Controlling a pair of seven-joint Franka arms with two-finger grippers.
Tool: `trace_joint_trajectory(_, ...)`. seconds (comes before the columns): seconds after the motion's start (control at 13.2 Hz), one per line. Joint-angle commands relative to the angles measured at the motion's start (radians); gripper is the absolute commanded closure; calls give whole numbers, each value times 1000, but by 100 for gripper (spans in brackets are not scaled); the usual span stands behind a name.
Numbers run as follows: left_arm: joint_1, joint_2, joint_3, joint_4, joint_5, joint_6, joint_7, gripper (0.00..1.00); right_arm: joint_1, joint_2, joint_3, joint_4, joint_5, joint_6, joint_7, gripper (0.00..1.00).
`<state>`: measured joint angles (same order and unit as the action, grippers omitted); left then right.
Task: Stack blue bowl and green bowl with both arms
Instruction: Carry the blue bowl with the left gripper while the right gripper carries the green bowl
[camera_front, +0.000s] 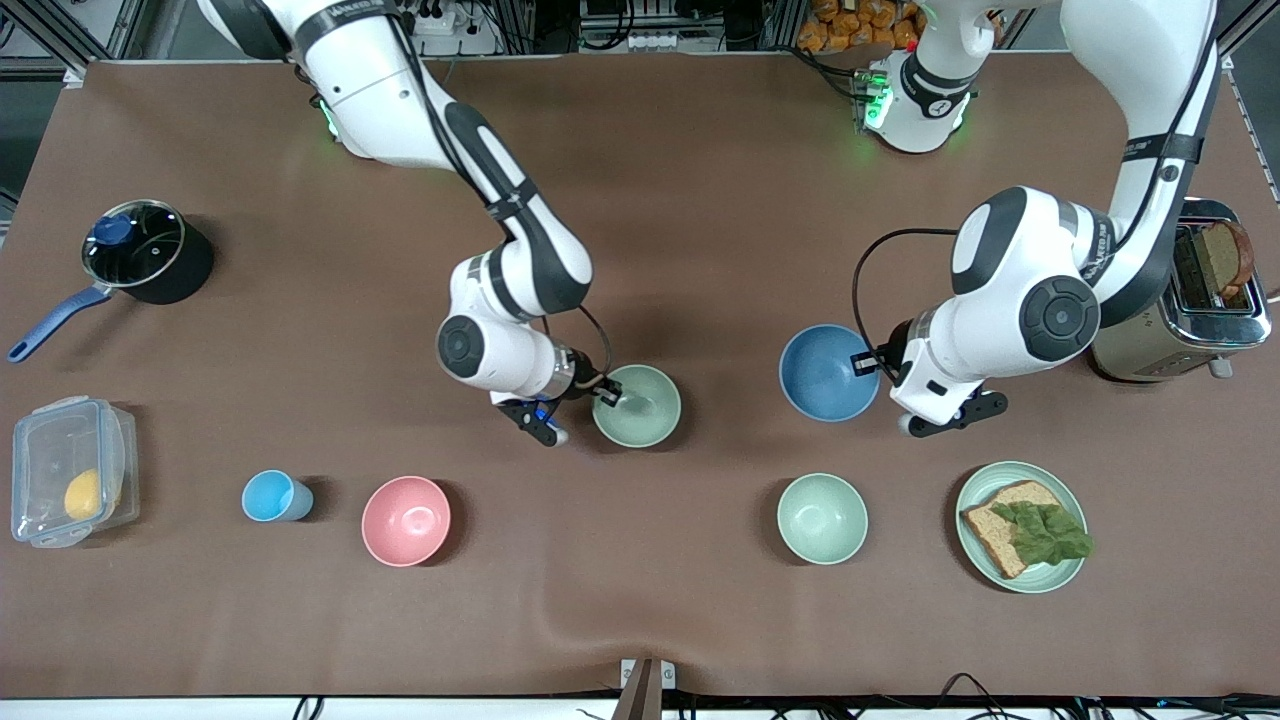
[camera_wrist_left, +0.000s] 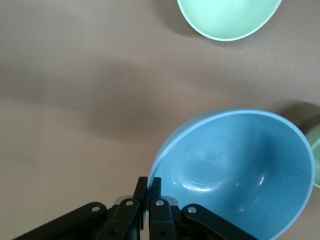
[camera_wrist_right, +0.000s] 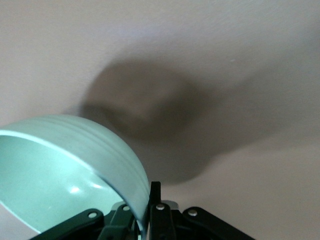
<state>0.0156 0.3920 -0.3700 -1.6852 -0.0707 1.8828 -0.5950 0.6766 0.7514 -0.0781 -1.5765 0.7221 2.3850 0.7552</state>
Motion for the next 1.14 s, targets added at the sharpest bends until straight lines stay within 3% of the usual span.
trace_joint_trajectory(0.0, -26, -5, -3, -11, -29, 28, -74, 100, 43, 34, -9, 29, 63, 57, 61, 95)
trace_joint_trajectory(0.15, -46, -1, -3, -11, -29, 48, -92, 100, 50, 40, -9, 29, 114, 79, 61, 92)
trace_joint_trajectory(0.23, -54, 5, -3, -11, -29, 61, -97, 100, 52, 39, -9, 29, 123, 86, 61, 83)
trace_joint_trajectory(0.38, -72, 21, -3, -10, -29, 87, -114, 100, 67, 40, -11, 27, 122, 99, 59, 19)
trace_joint_trajectory(0.45, -75, 28, -3, -10, -29, 94, -123, 100, 67, 40, -11, 26, 120, 103, 59, 0)
trace_joint_trajectory(0.91, -131, 45, -3, -5, -26, 151, -201, 100, 26, -4, -28, 18, 106, 44, 50, 0)
trace_joint_trajectory(1.06, -138, 50, -3, -1, -29, 151, -203, 100, 20, -23, -71, 19, 96, -30, 47, 0)
